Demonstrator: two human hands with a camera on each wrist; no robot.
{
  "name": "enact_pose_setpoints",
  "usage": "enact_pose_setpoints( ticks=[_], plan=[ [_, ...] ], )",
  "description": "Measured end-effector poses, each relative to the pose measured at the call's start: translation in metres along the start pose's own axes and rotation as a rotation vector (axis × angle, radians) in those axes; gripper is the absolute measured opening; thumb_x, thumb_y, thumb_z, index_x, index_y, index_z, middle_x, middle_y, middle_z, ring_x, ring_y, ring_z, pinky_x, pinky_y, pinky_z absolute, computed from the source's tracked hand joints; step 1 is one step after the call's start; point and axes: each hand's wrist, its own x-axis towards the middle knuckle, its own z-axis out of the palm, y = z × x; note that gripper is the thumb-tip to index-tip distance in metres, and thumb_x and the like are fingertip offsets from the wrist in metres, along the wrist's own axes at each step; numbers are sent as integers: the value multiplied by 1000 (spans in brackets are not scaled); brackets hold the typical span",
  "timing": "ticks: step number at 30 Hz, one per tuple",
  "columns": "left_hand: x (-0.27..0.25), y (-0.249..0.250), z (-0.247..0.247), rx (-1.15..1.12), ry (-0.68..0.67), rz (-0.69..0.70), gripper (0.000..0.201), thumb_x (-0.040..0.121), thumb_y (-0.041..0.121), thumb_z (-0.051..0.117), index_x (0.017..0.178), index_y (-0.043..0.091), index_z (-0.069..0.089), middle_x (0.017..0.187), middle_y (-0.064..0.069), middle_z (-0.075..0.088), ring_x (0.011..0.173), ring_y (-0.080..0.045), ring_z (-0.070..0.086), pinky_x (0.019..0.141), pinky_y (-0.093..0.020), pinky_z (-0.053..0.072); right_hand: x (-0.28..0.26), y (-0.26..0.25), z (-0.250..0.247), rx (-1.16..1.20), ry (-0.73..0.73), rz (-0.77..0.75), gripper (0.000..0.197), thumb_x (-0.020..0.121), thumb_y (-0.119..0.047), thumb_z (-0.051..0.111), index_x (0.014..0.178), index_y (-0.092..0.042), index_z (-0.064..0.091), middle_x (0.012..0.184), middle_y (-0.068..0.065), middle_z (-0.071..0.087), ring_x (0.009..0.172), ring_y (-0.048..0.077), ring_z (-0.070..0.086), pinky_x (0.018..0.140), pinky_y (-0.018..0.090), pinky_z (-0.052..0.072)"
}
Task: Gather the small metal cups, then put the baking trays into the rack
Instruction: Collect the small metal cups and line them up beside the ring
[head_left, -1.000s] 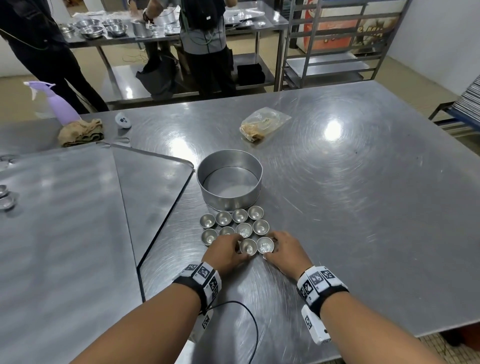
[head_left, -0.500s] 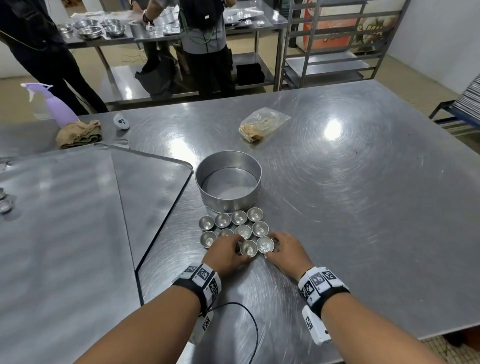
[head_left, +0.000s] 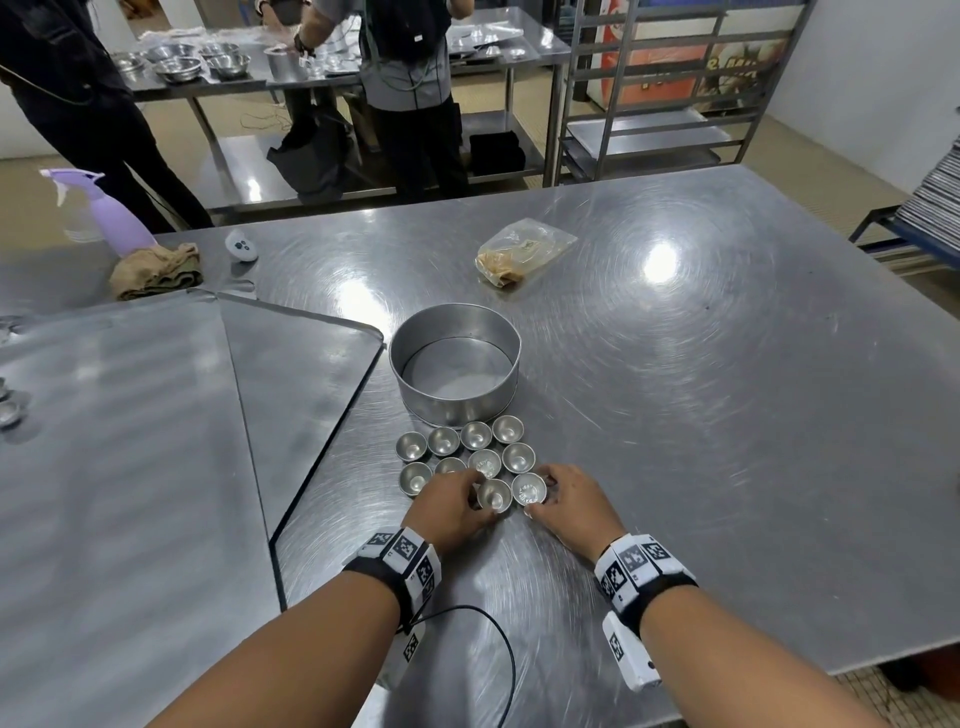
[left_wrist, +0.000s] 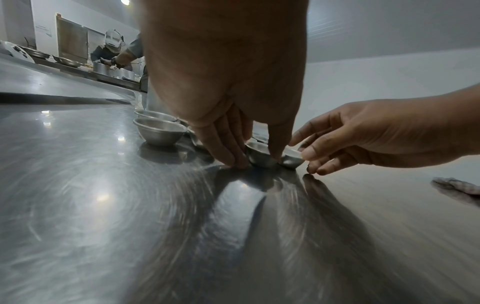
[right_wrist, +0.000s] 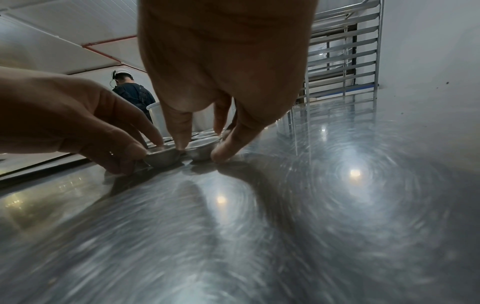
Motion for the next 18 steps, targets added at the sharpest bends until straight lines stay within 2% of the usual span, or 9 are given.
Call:
enact_pose_setpoints(
  ticks=[3, 5, 10, 14, 18],
  plan=[
    [-1, 1, -3, -5, -9, 9, 33, 82, 35, 75, 108, 18, 66, 89, 1, 71, 81, -12, 63, 69, -25, 47, -3, -1, -2, -10, -1, 25, 44, 81, -31, 76, 122, -25, 63, 116, -4, 60, 100, 10, 59, 92, 25, 48],
    [-3, 2, -6, -10, -2, 6, 32, 83, 36, 74, 109, 19, 66, 93, 0, 71, 85, -14, 64, 72, -26, 47, -3, -3, -4, -24, 43, 48, 35, 83, -34, 73, 116, -25, 66, 111, -5, 60, 100, 13, 59, 90, 28, 48],
    [-14, -12, -25, -24, 48, -45, 21, 79, 42, 69, 92, 28, 60, 83, 6, 68, 84, -17, 63, 72, -28, 48, 4, -31, -3, -19, 214, 27, 11, 88, -37, 65, 90, -27, 66, 89, -8, 64, 82, 14, 59, 71, 27, 41],
    [-35, -40, -62, 7, 114, -106, 32, 83, 47, 71, 105, 23, 67, 91, 5, 71, 80, -11, 62, 66, -23, 42, 23, -82, 21, 25, 222, -79, 12, 87, -37, 65, 82, -27, 63, 79, -11, 64, 76, 16, 61, 67, 28, 44],
    [-70, -93, -112, 42, 190, -228, 38, 88, 49, 66, 116, 24, 66, 99, 6, 71, 92, -14, 64, 78, -28, 49, 39, -152, 63, 53, 122, -225, 12, 89, -35, 63, 82, -25, 65, 77, -12, 59, 74, 12, 56, 68, 27, 40]
  ],
)
